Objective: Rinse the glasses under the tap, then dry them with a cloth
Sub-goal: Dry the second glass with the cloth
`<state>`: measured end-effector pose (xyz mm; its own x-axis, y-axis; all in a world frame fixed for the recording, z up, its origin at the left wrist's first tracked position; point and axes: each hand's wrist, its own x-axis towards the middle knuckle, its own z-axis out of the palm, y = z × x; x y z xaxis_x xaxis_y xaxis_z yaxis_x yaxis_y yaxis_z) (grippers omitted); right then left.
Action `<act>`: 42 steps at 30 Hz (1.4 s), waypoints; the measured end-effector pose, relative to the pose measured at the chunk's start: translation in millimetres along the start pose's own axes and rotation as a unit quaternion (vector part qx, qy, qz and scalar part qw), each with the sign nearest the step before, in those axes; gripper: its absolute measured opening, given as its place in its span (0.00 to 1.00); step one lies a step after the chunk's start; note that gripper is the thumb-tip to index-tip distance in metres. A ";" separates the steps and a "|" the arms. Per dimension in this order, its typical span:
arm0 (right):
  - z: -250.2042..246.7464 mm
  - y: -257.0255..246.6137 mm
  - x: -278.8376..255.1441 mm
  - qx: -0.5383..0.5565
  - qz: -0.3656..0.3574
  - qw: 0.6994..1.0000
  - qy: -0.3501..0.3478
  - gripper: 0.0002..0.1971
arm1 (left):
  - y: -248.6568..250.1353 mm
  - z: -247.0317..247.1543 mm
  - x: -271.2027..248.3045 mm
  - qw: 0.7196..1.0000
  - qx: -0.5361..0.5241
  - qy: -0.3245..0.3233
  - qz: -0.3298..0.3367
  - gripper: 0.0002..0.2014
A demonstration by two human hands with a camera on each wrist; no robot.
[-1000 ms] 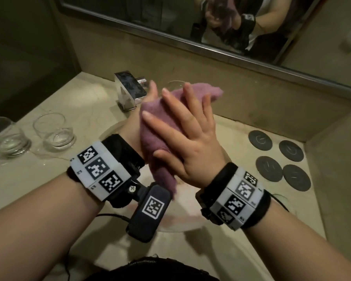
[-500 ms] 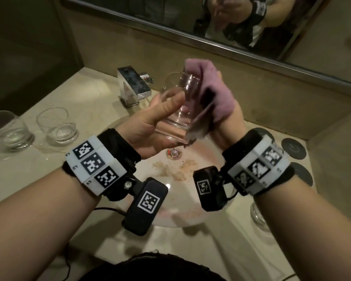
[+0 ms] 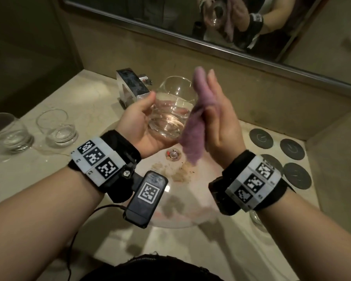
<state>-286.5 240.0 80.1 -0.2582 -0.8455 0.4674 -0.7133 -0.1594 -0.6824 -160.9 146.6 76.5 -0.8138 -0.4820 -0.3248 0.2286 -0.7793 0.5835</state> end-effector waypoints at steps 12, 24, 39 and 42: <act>11.5 14.6 -6.8 -0.205 -0.274 0.940 0.007 0.28 | -1.1 4.0 -0.6 0.980 -0.058 -0.177 -0.070 0.20; 2.5 18.7 7.0 0.313 0.389 0.864 0.068 0.19 | 14.6 -6.7 -8.4 0.984 0.122 -0.127 -0.003 0.41; 3.6 -17.5 -6.1 0.196 0.082 0.974 0.076 0.06 | 0.1 -9.2 -3.0 0.992 0.108 0.063 -0.002 0.35; -0.7 -10.5 -13.9 0.100 -0.006 0.995 -0.011 0.18 | 2.9 -20.6 -5.2 0.995 0.071 0.065 -0.005 0.41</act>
<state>-275.9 253.7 81.2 -0.2340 -0.8533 0.4660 -0.5725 -0.2665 -0.7754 -145.0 138.6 64.6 -0.7379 -0.5287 -0.4196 0.1347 -0.7245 0.6760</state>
